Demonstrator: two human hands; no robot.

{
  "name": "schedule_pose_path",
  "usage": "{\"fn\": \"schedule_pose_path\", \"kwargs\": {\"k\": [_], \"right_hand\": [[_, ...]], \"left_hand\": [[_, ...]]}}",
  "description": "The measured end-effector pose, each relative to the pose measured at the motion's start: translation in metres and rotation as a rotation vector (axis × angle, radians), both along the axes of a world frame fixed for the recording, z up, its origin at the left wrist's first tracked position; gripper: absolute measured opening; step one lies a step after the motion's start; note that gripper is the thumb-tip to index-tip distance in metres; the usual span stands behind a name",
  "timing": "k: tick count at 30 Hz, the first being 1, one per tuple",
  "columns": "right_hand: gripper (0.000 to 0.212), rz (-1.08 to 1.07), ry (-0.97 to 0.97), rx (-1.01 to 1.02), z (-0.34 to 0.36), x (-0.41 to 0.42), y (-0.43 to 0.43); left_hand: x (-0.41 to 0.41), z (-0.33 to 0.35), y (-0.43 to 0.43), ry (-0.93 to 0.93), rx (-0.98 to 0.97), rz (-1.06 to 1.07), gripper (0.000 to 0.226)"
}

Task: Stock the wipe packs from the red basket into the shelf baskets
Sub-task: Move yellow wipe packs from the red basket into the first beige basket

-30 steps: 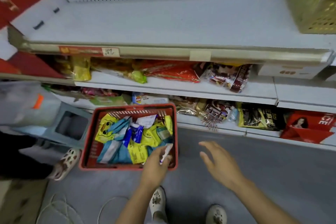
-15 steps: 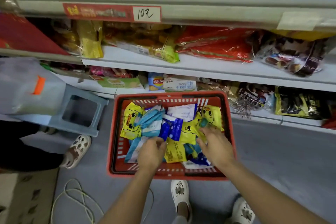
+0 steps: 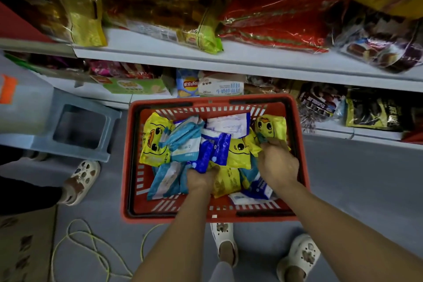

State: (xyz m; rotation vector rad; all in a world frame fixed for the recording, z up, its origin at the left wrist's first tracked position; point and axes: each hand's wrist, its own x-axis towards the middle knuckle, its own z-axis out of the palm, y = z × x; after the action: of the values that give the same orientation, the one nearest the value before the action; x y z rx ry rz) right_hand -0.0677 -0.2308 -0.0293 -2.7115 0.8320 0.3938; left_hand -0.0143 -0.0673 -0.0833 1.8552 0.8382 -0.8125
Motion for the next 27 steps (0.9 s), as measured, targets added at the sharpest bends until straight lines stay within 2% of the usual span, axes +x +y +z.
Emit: {"fn": "schedule_pose_path", "kwargs": {"k": [2, 4, 9, 11, 13, 15, 17, 19, 21, 22, 24, 25, 27], "right_hand": [[0.027, -0.043, -0.098, 0.07, 0.008, -0.005, -0.005], [0.022, -0.116, -0.195, 0.178, 0.018, -0.013, -0.011], [0.015, -0.579, -0.458, 0.847, 0.079, -0.038, -0.041], [0.016, -0.624, -0.516, 1.035, 0.11, -0.057, -0.057], [0.017, -0.577, -0.559, 1.11, 0.128, -0.072, -0.07], [0.019, -0.427, -0.643, 1.04, 0.156, -0.091, -0.087], [0.021, -0.154, -0.732, 0.746, 0.181, -0.113, -0.1], [0.029, 0.154, -0.746, 0.418, 0.194, -0.135, -0.112], [0.036, 0.382, -0.672, 0.21, 0.192, -0.159, -0.127], [0.043, 0.423, -0.616, 0.175, 0.196, -0.17, -0.137], [0.063, 0.425, -0.558, 0.207, 0.209, -0.189, -0.16], [0.065, 0.403, -0.583, 0.276, 0.217, -0.197, -0.173], [0.052, 0.248, -0.71, 0.494, 0.237, -0.213, -0.202]], "left_hand": [[-0.005, 0.011, -0.004, 0.082, -0.062, -0.048, 0.044], [-0.011, 0.021, -0.007, 0.063, -0.094, -0.087, 0.05], [-0.035, 0.073, -0.008, -0.129, -0.151, -0.082, 0.065], [-0.048, 0.105, -0.015, -0.207, -0.207, -0.097, 0.052], [-0.061, 0.131, -0.026, -0.267, -0.254, -0.067, 0.019], [-0.079, 0.161, -0.052, -0.297, -0.328, -0.05, 0.013], [-0.096, 0.19, -0.087, -0.267, -0.458, -0.012, 0.019], [-0.111, 0.219, -0.127, -0.152, -0.696, 0.03, 0.039], [-0.124, 0.243, -0.165, -0.052, -0.918, -0.022, 0.066], [-0.131, 0.254, -0.181, -0.063, -0.973, -0.074, 0.07], [-0.143, 0.268, -0.208, -0.142, -1.002, -0.164, 0.058], [-0.149, 0.274, -0.22, -0.192, -0.978, -0.192, 0.047], [-0.161, 0.283, -0.246, -0.256, -0.923, -0.248, 0.037]]}}
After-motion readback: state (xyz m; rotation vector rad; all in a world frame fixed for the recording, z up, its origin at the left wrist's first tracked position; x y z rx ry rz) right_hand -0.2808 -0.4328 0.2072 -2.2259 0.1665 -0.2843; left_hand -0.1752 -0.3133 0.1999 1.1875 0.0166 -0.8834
